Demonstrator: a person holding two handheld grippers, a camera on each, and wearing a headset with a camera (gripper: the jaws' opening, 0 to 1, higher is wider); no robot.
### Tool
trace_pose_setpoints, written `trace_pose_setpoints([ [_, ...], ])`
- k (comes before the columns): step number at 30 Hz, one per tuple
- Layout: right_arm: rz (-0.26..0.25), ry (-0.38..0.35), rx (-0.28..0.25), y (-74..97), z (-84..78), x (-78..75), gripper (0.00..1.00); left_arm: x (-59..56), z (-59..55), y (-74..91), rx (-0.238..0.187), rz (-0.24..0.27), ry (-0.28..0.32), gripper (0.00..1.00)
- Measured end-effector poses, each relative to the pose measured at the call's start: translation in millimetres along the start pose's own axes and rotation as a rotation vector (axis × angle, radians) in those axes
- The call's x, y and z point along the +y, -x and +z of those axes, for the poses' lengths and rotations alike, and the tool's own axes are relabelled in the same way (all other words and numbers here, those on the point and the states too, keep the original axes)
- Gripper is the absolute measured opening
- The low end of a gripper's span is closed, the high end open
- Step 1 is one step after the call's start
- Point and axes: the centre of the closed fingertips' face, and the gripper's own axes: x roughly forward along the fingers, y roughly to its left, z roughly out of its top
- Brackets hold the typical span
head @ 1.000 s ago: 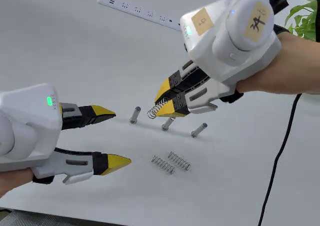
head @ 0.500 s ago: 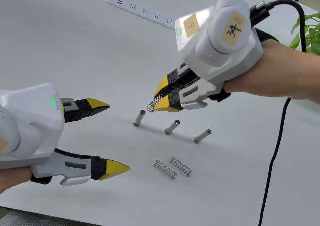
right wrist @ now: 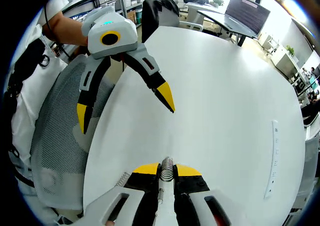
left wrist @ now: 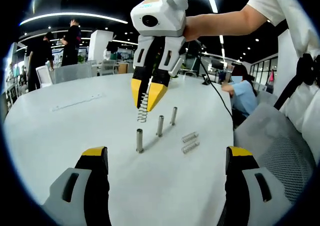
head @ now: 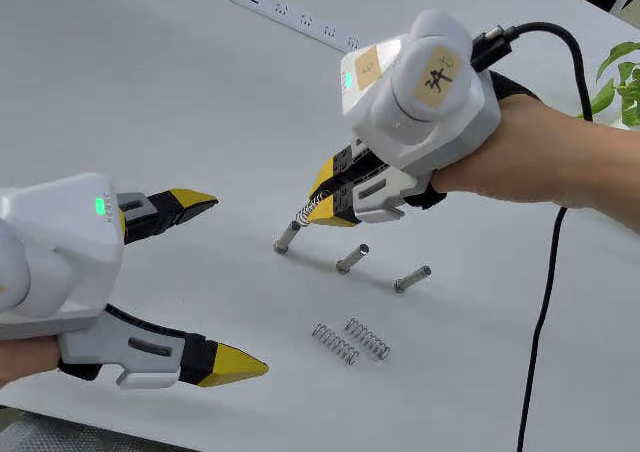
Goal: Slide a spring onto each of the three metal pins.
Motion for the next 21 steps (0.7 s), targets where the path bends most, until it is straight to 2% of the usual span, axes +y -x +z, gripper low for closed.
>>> trace_pose_setpoints([
  [21, 0.022, 0.026, 0.04, -9.9, -6.2, -1.8, 0.06, -0.7, 2.1, -4.9, -0.019, 0.0, 0.016, 0.98],
])
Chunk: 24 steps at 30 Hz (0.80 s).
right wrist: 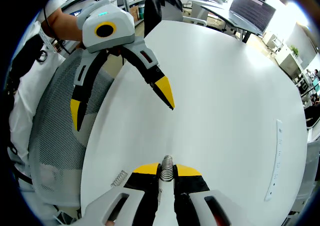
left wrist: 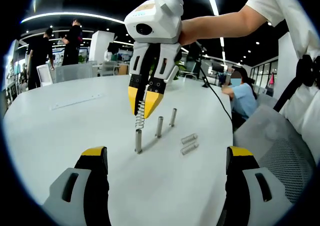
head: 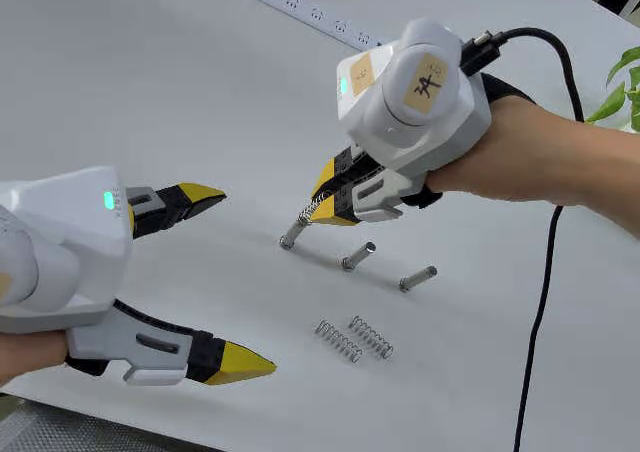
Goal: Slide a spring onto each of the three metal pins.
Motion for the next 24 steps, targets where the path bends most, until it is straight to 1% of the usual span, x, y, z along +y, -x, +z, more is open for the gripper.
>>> trace_pose_setpoints([
  [13, 0.009, 0.012, 0.012, -3.5, -1.0, 1.5, 0.06, -1.1, 0.0, 0.0, -0.01, -0.003, 0.01, 0.97],
  [19, 0.012, 0.018, 0.02, -4.8, -1.3, 1.9, 0.06, -1.8, -2.4, 0.2, -0.005, -0.006, 0.014, 0.97],
  [24, 0.014, 0.021, 0.024, -5.7, -1.6, 1.6, 0.06, -1.1, -2.0, 0.6, -0.009, -0.005, 0.018, 0.96],
])
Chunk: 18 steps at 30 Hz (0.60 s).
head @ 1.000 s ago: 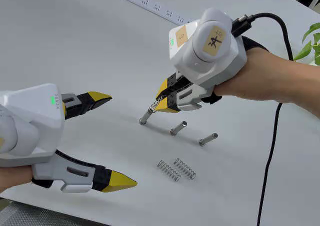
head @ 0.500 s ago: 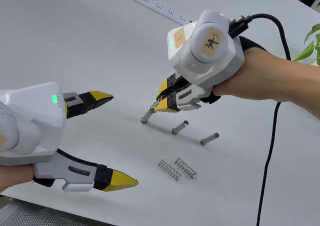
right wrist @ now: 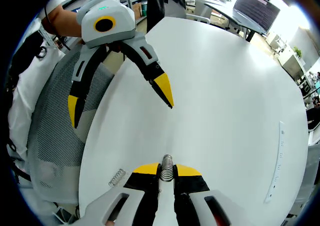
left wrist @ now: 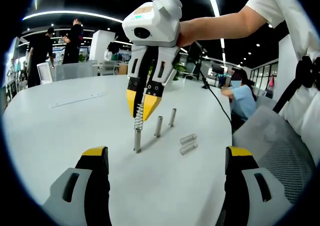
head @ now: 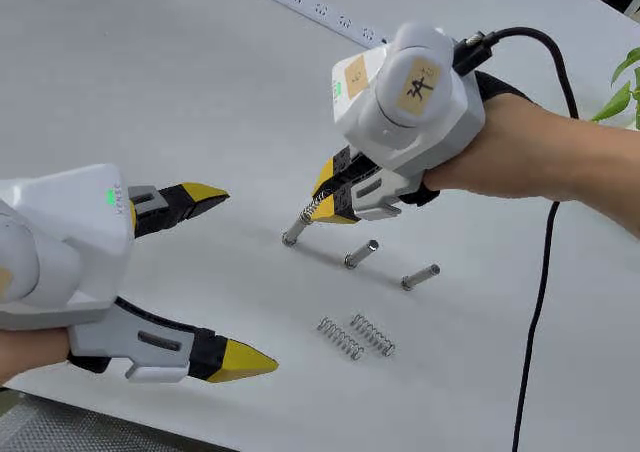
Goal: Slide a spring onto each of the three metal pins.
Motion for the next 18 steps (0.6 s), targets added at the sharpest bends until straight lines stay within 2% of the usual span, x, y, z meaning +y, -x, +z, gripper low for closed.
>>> trace_pose_setpoints([
  [18, 0.016, 0.001, 0.006, -6.6, -0.8, 0.5, 0.06, -0.9, -1.6, 0.4, -0.002, -0.006, 0.009, 0.95],
])
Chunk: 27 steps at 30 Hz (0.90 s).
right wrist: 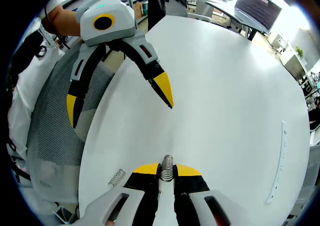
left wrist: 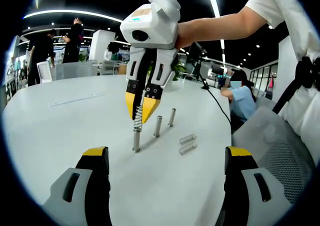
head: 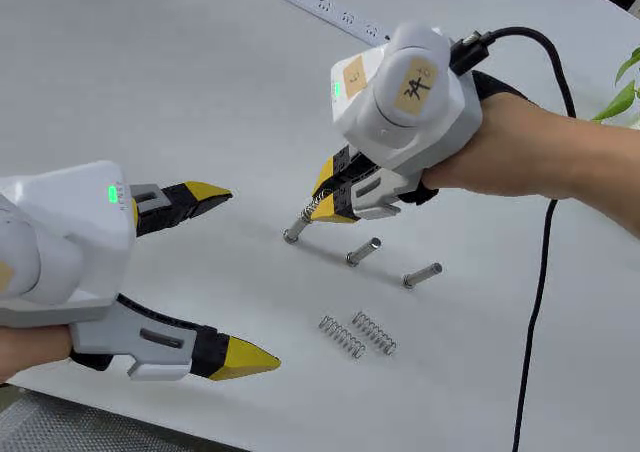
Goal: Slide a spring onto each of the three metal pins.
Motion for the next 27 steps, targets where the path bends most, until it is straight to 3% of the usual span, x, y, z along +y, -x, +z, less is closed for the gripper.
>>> trace_pose_setpoints([
  [27, 0.026, 0.009, 0.025, -19.4, -5.7, -3.8, 0.07, -0.6, -1.8, -1.8, -0.007, -0.004, 0.018, 0.94],
])
